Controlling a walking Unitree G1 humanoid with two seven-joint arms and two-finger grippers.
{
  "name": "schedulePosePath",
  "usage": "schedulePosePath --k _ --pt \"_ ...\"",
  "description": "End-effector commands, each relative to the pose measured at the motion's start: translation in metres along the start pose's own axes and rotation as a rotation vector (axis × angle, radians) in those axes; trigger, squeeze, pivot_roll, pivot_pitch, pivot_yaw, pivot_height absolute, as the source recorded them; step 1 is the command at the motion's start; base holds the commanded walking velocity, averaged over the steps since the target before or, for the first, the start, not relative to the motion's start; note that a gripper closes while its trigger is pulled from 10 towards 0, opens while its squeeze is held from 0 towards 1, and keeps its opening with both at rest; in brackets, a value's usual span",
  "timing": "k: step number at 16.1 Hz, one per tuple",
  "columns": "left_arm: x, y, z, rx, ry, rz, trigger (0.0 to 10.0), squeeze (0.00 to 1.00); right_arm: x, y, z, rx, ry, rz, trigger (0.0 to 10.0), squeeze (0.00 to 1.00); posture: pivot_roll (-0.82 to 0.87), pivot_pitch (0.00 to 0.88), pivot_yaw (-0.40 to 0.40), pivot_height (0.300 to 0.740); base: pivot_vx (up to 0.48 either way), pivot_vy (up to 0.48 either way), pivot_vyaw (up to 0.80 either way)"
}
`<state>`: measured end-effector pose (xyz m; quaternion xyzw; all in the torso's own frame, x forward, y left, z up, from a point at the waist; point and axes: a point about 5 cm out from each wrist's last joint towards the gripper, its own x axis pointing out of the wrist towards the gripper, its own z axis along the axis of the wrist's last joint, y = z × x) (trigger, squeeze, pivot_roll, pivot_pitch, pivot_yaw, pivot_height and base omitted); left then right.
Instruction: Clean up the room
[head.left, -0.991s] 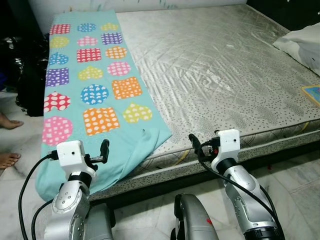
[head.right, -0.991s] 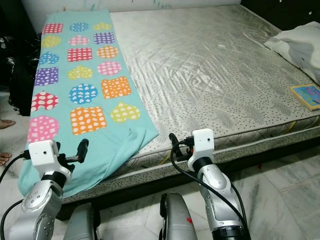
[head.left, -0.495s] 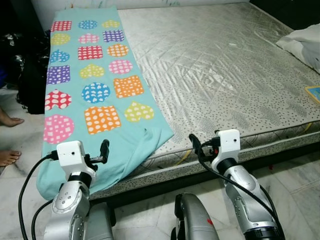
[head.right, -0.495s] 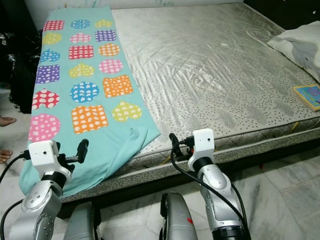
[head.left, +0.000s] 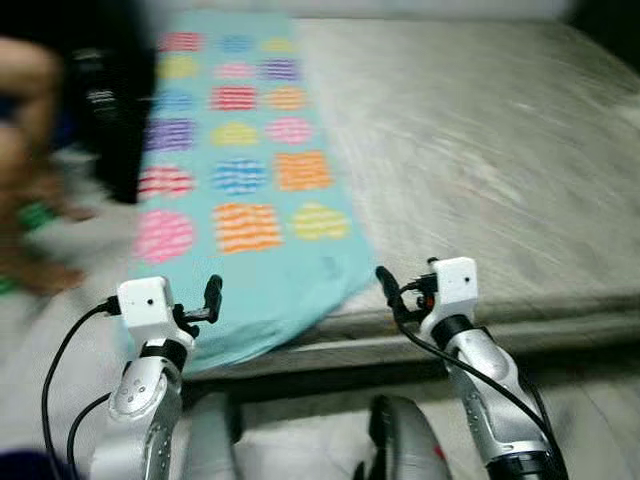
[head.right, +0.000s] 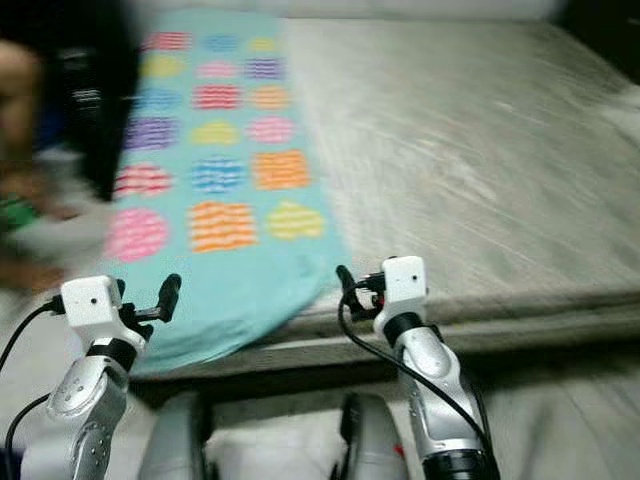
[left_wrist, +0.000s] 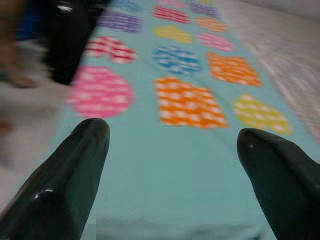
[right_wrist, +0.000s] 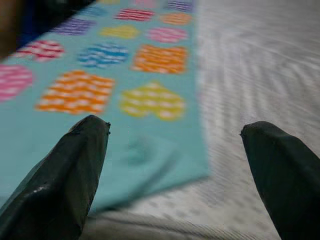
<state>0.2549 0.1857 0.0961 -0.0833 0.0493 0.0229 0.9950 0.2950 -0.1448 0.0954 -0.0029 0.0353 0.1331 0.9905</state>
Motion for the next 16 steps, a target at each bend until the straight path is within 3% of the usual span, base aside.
schedulePosePath --k 1,3,16 --pt "-0.0012 0.0012 -0.0014 0.001 0.001 -0.004 10.0 0.00 -0.0003 -0.0024 -0.0011 -0.006 0.005 -0.003 10.0 0.00 -0.10 0.110 -0.043 0.589 0.000 0.000 0.80" --pt "-0.0006 0.0009 -0.0010 -0.002 -0.002 -0.007 10.0 0.00 0.0002 -0.0027 -0.0011 -0.005 0.004 -0.005 10.0 0.00 -0.10 0.110 -0.043 0.589 0.000 0.000 0.77" --pt "0.0000 0.0018 -0.0011 -0.020 -0.014 -0.016 10.0 0.00 0.0002 -0.0050 -0.0029 0.012 0.008 -0.022 10.0 0.00 -0.10 0.117 -0.041 0.589 0.268 0.000 0.00"
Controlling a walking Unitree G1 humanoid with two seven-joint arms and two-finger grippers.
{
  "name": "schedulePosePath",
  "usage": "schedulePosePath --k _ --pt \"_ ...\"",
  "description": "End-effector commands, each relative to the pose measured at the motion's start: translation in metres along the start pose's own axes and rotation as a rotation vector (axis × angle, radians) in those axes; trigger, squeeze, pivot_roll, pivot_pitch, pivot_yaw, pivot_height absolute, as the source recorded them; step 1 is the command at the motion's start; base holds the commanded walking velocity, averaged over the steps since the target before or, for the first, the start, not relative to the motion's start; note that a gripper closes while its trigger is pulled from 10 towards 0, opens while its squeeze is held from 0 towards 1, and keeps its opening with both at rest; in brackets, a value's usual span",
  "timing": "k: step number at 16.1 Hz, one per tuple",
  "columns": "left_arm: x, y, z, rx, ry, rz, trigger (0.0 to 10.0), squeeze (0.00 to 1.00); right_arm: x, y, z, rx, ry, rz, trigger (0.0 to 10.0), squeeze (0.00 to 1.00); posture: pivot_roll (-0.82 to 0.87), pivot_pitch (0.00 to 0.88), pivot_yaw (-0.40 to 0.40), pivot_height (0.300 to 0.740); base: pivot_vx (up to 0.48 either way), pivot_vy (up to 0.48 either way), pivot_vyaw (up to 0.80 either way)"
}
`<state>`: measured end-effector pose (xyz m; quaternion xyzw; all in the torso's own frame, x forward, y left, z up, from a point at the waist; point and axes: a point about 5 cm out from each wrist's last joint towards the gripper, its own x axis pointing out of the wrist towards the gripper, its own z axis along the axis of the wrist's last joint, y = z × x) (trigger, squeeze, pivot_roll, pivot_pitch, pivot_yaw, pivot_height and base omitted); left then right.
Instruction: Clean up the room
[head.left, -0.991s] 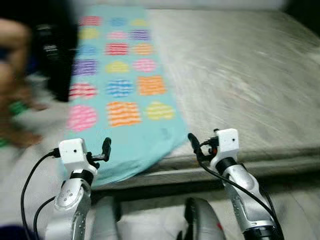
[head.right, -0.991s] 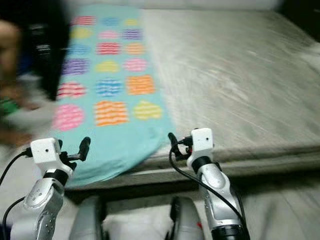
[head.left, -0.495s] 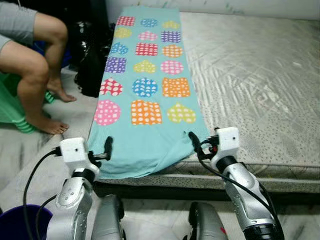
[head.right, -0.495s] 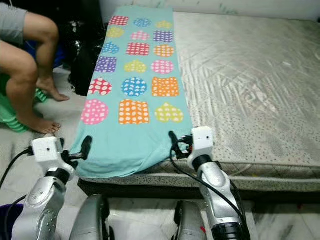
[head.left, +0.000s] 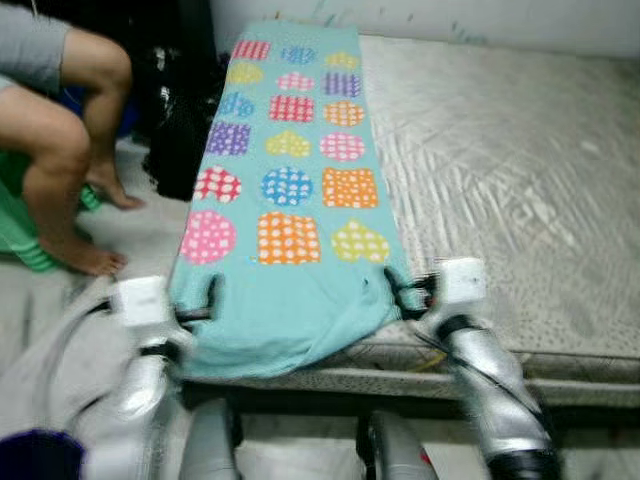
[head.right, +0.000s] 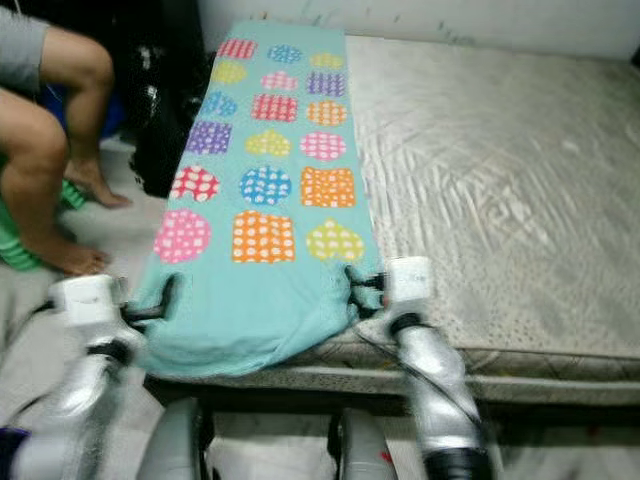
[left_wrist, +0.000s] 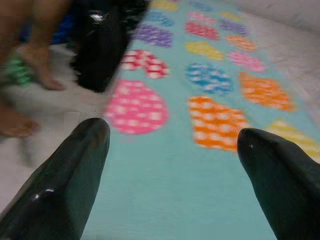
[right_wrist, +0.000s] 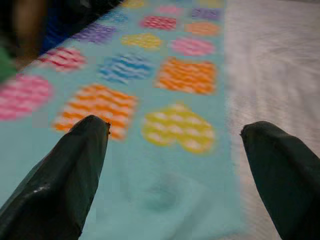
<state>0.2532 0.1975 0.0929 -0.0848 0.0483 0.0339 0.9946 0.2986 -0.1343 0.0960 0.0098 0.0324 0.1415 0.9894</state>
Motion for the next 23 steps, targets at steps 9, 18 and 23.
schedulePosePath --k 9,18,23 --pt "-0.004 -0.011 -0.004 -0.014 0.018 -0.032 10.0 0.00 -0.010 -0.013 -0.006 0.005 0.026 -0.020 10.0 0.00 -0.10 0.127 -0.042 0.546 0.000 0.000 0.00" --pt "-0.009 -0.010 0.000 0.015 0.016 -0.014 10.0 0.00 0.010 0.025 -0.010 0.048 0.173 0.265 10.0 0.00 -0.07 0.154 -0.042 0.531 0.000 0.000 0.00" --pt "-0.022 -0.013 0.012 0.052 -0.008 -0.033 10.0 0.00 0.036 0.082 -0.007 0.122 0.171 0.338 10.0 0.00 0.04 0.188 -0.036 0.531 0.000 0.000 0.00"
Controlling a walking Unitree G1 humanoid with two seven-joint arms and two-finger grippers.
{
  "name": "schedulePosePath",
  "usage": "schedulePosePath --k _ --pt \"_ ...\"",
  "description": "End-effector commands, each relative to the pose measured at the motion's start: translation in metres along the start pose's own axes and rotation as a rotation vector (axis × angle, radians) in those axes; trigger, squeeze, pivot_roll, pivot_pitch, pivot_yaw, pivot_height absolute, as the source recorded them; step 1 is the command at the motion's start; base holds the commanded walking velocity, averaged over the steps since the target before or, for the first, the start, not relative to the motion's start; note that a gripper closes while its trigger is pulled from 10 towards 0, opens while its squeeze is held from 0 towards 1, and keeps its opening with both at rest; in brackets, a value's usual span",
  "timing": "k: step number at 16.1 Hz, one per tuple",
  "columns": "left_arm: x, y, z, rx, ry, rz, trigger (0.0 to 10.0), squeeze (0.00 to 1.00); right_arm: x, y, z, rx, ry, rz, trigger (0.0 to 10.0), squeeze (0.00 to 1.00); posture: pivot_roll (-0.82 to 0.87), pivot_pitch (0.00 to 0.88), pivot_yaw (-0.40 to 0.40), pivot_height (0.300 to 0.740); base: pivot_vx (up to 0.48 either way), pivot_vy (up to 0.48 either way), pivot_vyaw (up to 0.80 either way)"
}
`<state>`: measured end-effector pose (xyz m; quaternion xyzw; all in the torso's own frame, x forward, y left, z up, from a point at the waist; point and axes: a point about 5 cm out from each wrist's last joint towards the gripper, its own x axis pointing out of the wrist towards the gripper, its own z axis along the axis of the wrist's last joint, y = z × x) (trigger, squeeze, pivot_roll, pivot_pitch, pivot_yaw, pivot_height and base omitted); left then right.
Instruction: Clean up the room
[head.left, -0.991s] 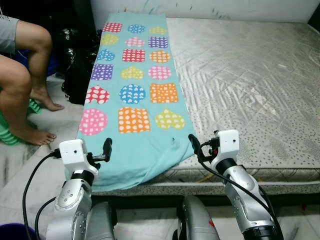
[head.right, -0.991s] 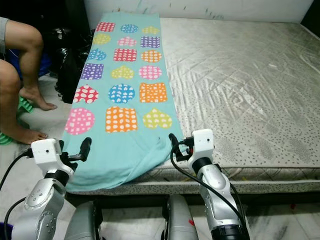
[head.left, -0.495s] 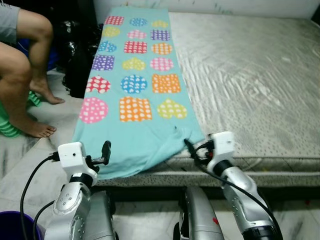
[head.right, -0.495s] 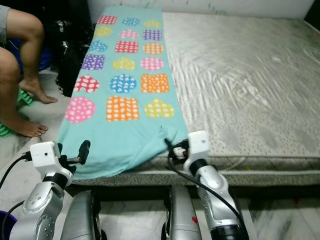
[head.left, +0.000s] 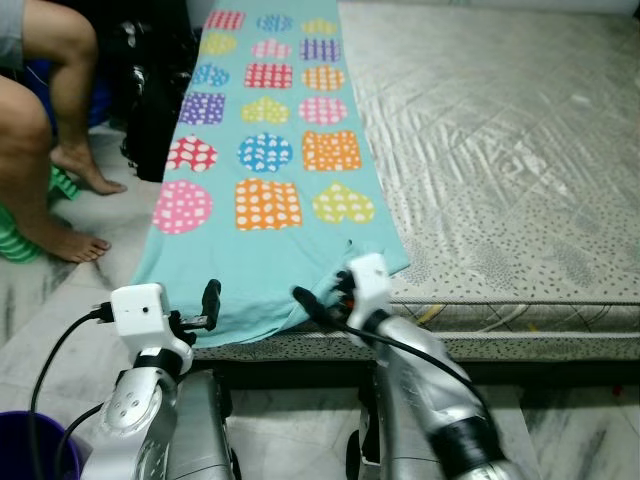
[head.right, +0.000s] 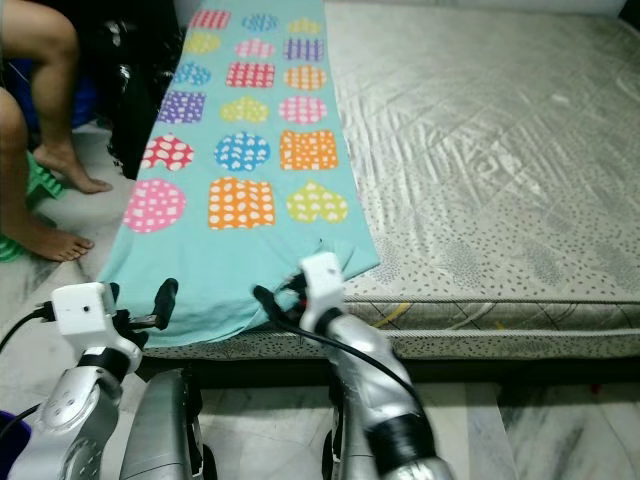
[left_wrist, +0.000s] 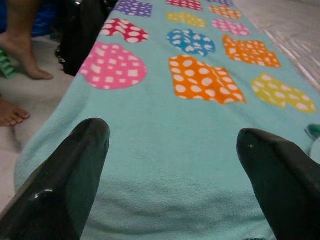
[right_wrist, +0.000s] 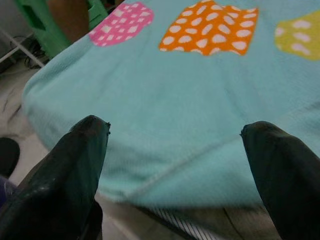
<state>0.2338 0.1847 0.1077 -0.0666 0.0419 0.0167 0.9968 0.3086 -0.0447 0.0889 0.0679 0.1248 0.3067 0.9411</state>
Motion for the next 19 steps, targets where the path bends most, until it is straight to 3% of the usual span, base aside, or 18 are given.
schedulePosePath --k 1,4,12,19 --pt "-0.006 0.001 0.003 0.022 0.004 0.002 10.0 0.00 0.006 0.004 0.002 -0.014 -0.007 -0.023 10.0 0.00 0.06 0.203 -0.035 0.531 0.000 0.000 0.00" --pt "-0.019 0.004 0.006 0.050 0.013 0.001 10.0 0.00 0.016 0.010 0.010 -0.009 -0.053 -0.088 10.0 0.00 0.09 0.232 -0.032 0.531 0.000 0.000 0.00" --pt "-0.031 -0.001 0.012 0.067 0.047 -0.004 10.0 0.00 0.035 -0.032 0.039 -0.201 -0.052 -0.480 10.0 0.00 0.13 0.275 -0.025 0.531 0.000 0.000 0.00" --pt "-0.029 -0.003 0.013 0.063 0.061 -0.003 10.0 0.00 0.039 -0.026 0.015 -0.232 0.064 -0.561 10.0 0.00 0.13 0.270 -0.029 0.531 0.000 0.000 0.00"
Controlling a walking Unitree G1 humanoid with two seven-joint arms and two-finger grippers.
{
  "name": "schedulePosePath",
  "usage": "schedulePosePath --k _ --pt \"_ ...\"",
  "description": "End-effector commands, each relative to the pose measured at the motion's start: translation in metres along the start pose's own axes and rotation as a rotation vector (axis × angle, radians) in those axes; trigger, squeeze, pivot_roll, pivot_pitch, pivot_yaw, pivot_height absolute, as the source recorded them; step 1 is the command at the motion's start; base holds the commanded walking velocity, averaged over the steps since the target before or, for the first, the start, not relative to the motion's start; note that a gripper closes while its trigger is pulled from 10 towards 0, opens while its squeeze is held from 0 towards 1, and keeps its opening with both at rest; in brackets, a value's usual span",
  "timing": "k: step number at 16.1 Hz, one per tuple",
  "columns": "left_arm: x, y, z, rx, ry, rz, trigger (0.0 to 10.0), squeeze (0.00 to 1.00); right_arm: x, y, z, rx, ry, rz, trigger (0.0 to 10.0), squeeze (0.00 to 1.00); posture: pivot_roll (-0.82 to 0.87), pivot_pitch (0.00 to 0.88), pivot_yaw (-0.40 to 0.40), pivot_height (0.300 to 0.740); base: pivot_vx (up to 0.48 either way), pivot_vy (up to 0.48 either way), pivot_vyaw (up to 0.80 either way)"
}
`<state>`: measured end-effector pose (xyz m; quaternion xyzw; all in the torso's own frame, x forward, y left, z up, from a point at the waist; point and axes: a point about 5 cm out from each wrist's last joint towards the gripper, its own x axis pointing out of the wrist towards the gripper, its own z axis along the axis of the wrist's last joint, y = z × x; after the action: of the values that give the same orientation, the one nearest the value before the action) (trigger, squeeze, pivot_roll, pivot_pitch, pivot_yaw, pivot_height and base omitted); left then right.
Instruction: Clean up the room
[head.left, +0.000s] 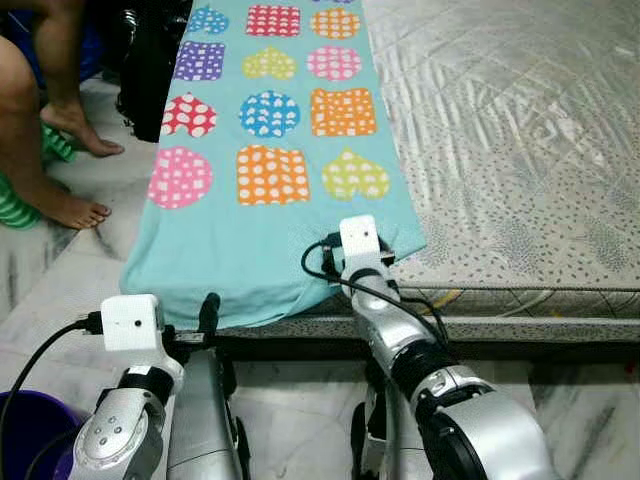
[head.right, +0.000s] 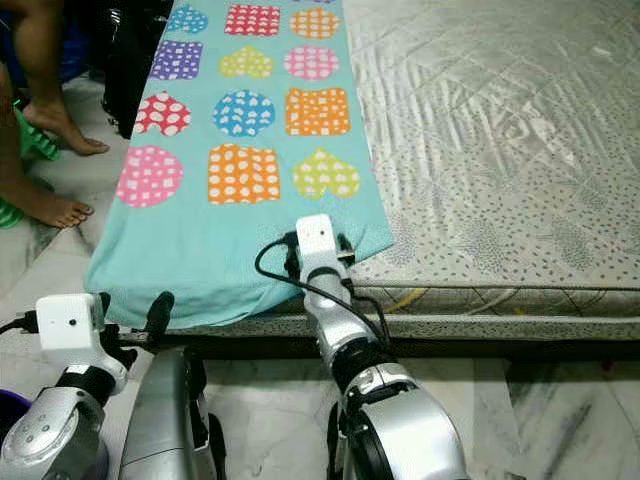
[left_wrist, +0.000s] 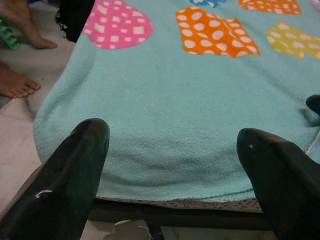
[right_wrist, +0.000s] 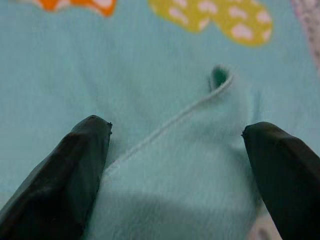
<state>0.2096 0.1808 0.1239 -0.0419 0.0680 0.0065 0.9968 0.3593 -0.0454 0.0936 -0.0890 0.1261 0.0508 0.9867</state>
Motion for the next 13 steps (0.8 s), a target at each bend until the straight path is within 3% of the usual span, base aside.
schedulePosePath --k 1,2,3,4,5,8,13 --pt "-0.003 0.002 0.000 0.012 0.010 0.013 10.0 0.00 -0.001 0.004 -0.002 0.002 0.014 -0.002 10.0 0.00 0.14 0.271 -0.029 0.531 0.000 0.000 0.00" --pt "-0.004 0.002 0.000 0.011 0.012 0.014 10.0 0.00 0.000 0.007 0.002 -0.004 0.010 -0.007 10.0 0.00 0.14 0.271 -0.029 0.531 0.000 0.000 0.00" --pt "-0.004 0.001 0.000 0.011 0.014 0.015 10.0 0.00 0.000 0.009 0.004 -0.003 0.009 -0.011 7.6 0.00 0.15 0.271 -0.031 0.531 0.000 0.000 0.00" --pt "-0.004 0.001 0.000 0.011 0.014 0.016 10.0 0.00 0.000 0.009 0.005 -0.001 0.008 -0.013 4.5 0.00 0.15 0.271 -0.031 0.531 0.000 0.000 0.00" --pt "-0.004 0.002 0.001 0.010 0.015 0.019 10.0 0.00 0.001 0.013 0.009 0.015 0.007 -0.010 0.0 0.00 0.15 0.271 -0.034 0.531 0.000 0.000 0.00" --pt "-0.005 0.004 0.000 0.001 0.022 0.030 10.0 0.00 0.000 0.019 0.012 0.041 0.000 0.010 0.0 0.00 0.15 0.270 -0.031 0.531 0.000 0.000 0.00" --pt "-0.002 0.002 -0.001 0.000 0.026 0.018 10.0 0.00 -0.003 0.016 -0.003 0.042 0.038 0.008 0.0 0.00 0.15 0.256 -0.020 0.531 0.000 0.000 0.00"
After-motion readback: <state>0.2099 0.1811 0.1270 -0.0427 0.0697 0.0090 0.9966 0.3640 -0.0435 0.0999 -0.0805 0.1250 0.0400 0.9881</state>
